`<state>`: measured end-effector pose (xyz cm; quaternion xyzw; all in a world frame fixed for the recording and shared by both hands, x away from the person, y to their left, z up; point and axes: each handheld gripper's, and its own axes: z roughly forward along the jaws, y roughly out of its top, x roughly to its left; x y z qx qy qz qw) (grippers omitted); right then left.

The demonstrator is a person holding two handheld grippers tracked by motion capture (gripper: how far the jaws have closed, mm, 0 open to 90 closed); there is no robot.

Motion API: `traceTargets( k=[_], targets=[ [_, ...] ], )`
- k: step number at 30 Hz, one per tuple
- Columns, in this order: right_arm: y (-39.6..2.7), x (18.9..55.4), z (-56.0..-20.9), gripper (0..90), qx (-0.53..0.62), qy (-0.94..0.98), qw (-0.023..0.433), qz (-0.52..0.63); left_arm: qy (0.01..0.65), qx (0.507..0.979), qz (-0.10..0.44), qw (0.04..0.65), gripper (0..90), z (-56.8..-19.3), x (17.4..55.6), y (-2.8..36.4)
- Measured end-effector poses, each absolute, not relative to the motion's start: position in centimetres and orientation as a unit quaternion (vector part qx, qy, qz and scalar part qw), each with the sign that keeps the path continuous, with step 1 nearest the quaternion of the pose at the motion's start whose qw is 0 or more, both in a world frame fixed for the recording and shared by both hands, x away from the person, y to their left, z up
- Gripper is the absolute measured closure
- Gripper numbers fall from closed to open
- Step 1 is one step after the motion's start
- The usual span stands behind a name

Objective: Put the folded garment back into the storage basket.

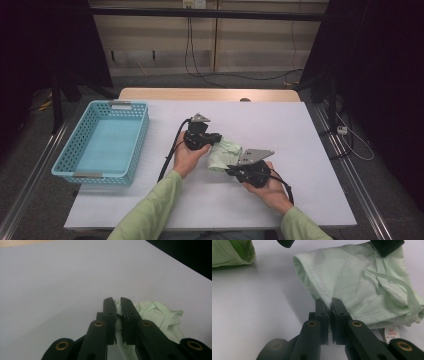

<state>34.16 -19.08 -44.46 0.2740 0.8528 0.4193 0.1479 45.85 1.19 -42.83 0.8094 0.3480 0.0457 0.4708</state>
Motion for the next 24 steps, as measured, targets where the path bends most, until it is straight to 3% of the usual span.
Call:
traceTargets(
  k=[24],
  targets=[
    [-17.7, 34.7, -43.4, 86.2, 0.266, 0.845, 0.147, 0.441, 0.346, 0.799, 0.065, 0.487, 83.8, -41.1, 45.7, 3.1]
  ],
)
